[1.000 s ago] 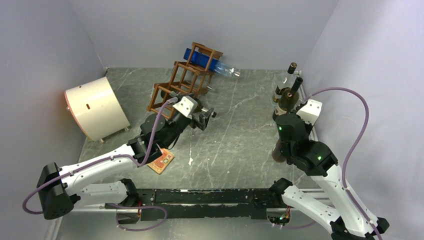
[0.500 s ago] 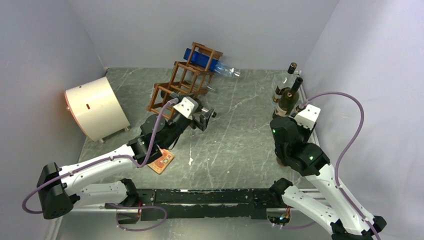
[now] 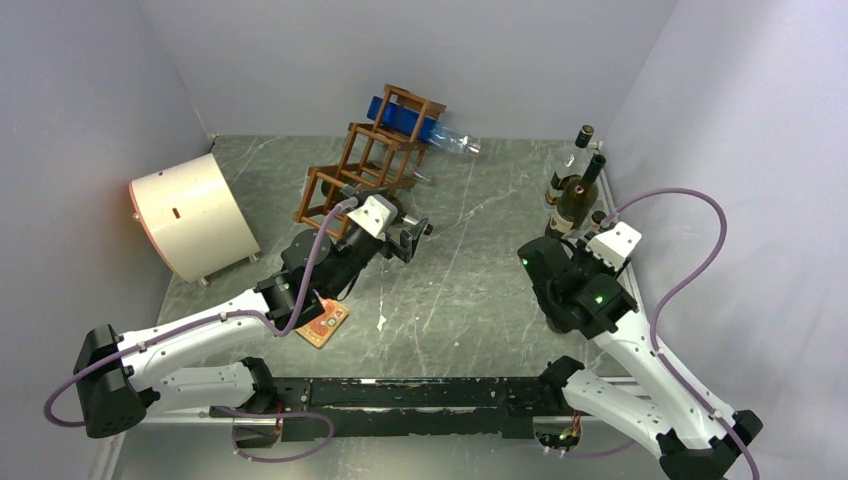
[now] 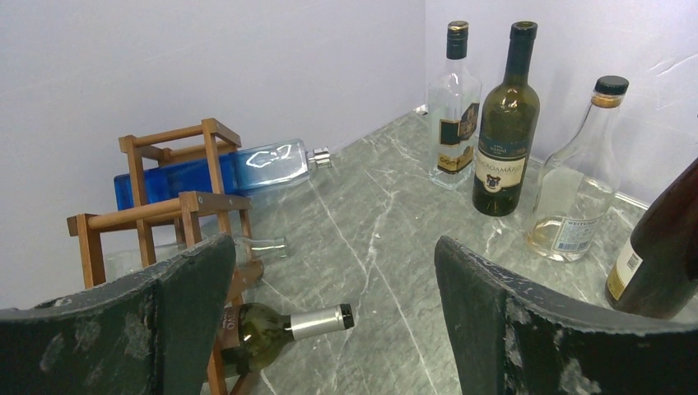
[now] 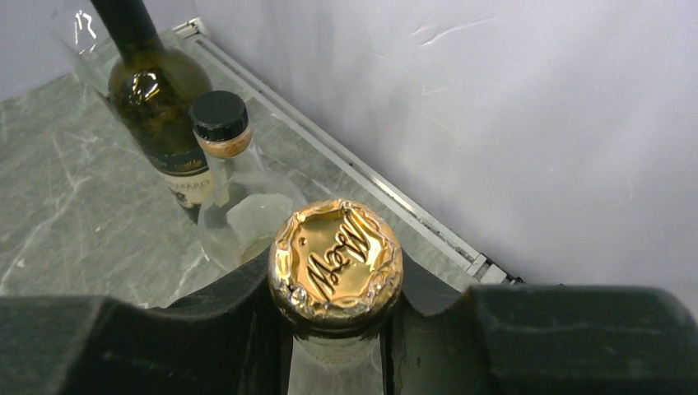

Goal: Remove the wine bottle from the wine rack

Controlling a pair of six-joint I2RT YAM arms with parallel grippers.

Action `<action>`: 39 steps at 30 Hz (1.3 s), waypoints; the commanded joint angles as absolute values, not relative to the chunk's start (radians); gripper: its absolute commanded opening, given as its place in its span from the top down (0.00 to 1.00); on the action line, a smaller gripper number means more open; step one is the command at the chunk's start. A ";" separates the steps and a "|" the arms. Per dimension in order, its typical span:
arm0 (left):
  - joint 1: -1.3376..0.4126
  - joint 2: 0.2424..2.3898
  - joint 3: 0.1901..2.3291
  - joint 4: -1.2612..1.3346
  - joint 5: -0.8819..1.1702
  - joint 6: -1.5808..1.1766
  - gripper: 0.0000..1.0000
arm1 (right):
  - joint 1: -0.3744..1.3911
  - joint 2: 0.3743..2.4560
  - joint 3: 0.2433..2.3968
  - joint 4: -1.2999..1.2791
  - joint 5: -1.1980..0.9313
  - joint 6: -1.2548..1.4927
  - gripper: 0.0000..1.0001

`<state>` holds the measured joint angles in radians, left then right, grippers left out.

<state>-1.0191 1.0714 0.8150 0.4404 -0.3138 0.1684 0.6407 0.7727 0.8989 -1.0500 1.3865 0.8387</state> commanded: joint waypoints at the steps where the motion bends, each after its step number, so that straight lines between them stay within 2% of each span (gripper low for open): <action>1: -1.026 1.058 0.823 0.453 -0.327 0.173 0.06 | 0.639 0.812 0.966 -1.193 1.552 1.088 1.00; 3: -1.027 1.057 0.824 0.452 -0.325 0.172 0.05 | 0.639 0.829 0.977 -1.261 1.558 1.171 1.00; 7: -1.028 1.058 0.827 0.449 -0.325 0.173 0.05 | 0.638 0.840 0.995 -1.365 1.555 1.296 0.78; 14: -1.031 1.062 0.825 0.451 -0.331 0.181 0.05 | 0.639 0.787 1.033 -1.360 1.533 1.245 0.49; 21: -1.032 1.067 0.825 0.450 -0.330 0.181 0.05 | 0.641 0.689 1.017 -1.087 1.498 0.901 0.32; 25: -1.031 1.073 0.825 0.450 -0.334 0.183 0.05 | 0.640 0.639 1.053 -0.850 1.415 0.564 0.24; 30: -1.032 1.066 0.828 0.448 -0.327 0.181 0.05 | 0.639 0.578 1.130 -0.545 1.131 0.116 0.12; 35: -1.033 1.052 0.822 0.456 -0.342 0.190 0.05 | 0.640 0.630 1.233 -0.489 0.663 -0.057 0.03; 39: -1.032 1.026 0.812 0.473 -0.387 0.202 0.08 | 0.641 0.767 1.318 -0.515 0.317 -0.073 0.00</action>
